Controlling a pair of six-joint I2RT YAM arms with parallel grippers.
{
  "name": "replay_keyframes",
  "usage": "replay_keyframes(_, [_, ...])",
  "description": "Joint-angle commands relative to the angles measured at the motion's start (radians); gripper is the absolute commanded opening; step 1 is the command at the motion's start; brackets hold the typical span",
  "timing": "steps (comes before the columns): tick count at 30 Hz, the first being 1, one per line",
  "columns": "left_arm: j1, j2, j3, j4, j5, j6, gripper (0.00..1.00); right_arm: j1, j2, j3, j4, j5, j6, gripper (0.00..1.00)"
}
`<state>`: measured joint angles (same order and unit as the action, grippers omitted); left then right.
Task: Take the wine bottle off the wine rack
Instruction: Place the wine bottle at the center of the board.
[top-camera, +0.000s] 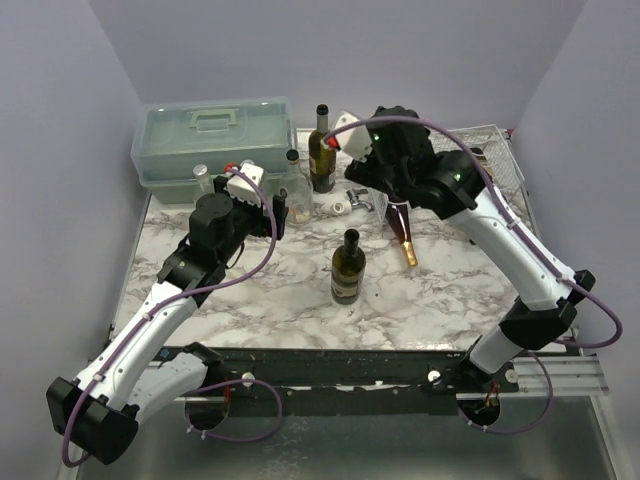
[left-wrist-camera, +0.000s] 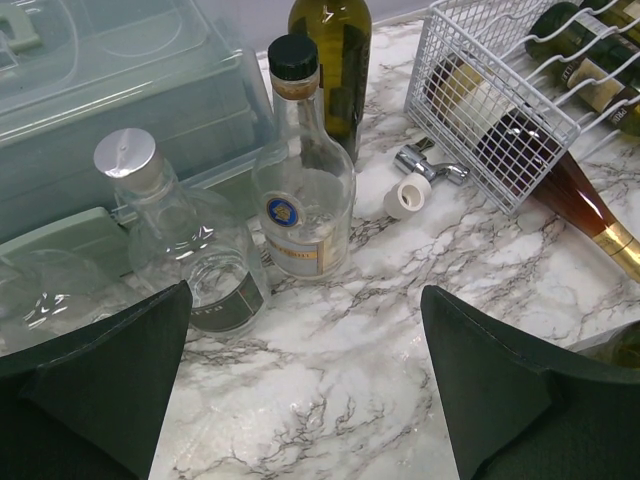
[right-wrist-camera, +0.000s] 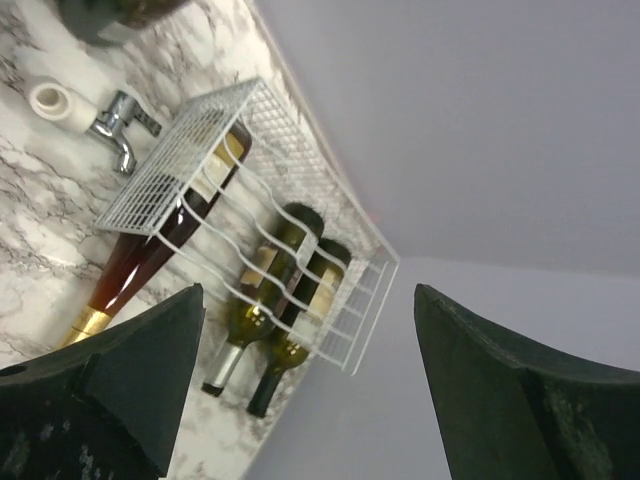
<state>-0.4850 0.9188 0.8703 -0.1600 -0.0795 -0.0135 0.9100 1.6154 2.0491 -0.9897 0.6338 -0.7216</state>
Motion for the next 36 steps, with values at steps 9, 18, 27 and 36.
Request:
replay_keyframes(9, [0.005,-0.056,-0.047,0.052,0.205,0.062,0.99,-0.526,0.072,-0.046,-0.071,-0.562,0.271,0.88])
replay_keyframes(18, [0.005,-0.113,-0.048,0.090,0.423,0.019,0.99,-0.709,-0.166,-0.406,0.126,-0.939,0.439,0.89])
replay_keyframes(27, [0.002,-0.133,-0.062,0.155,0.688,-0.187,0.98,-0.825,-0.469,-0.961,0.466,-1.175,0.539,0.96])
replay_keyframes(36, [-0.188,-0.207,-0.143,0.181,0.405,-0.350,0.98,-0.998,-0.592,-1.155,0.616,-1.402,0.642,0.95])
